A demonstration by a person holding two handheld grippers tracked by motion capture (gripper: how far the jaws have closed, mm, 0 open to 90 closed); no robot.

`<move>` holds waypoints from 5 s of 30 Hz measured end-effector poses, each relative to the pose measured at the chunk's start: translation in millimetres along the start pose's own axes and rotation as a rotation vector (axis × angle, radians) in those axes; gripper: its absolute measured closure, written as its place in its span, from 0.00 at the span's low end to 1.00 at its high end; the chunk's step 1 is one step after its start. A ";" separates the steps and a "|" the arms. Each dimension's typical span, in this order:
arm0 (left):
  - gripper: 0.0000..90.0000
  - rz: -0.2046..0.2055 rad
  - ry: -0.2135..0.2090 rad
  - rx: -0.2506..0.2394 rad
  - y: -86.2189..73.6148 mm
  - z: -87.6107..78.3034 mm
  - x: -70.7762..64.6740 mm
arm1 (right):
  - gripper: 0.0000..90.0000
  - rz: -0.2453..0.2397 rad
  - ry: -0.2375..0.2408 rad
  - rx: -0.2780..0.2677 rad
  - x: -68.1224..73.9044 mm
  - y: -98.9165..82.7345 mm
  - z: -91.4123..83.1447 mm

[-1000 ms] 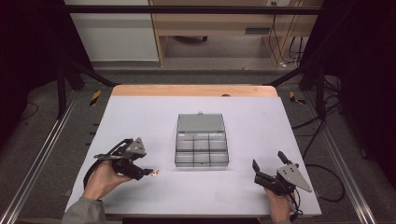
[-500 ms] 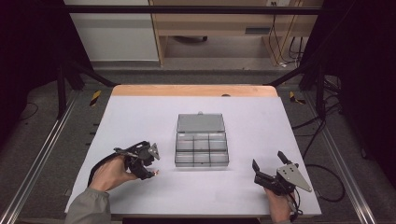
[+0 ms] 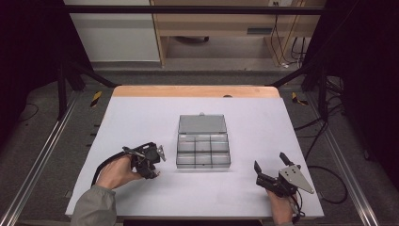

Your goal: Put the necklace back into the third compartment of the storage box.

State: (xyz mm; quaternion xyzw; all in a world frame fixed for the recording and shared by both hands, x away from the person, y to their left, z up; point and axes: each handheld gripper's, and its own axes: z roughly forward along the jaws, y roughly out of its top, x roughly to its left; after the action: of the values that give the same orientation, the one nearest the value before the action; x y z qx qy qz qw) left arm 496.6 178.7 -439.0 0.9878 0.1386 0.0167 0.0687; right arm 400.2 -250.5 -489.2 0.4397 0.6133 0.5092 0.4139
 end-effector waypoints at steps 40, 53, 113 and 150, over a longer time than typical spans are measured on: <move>0.94 0.001 -0.022 -0.026 -3.6 2.1 -3.0 | 0.06 -0.006 -0.001 0.007 0.8 0.3 0.9; 0.94 -0.062 -0.016 -0.156 -21.3 -5.8 0.0 | 0.06 -0.007 -0.002 0.008 0.8 0.3 1.0; 0.95 0.023 0.056 0.066 14.6 4.7 -14.4 | 0.06 -0.014 -0.003 0.016 1.3 0.5 1.6; 0.95 -0.245 -0.038 -0.716 -74.8 3.4 -6.8 | 0.06 -0.012 -0.004 0.013 1.4 0.4 1.4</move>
State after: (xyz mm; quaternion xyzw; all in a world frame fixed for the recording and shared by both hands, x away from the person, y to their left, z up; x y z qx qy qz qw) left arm 469.8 247.6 -453.0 0.8775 0.2398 0.0373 0.4136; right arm 401.3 -248.7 -489.0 0.4398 0.6183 0.5017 0.4154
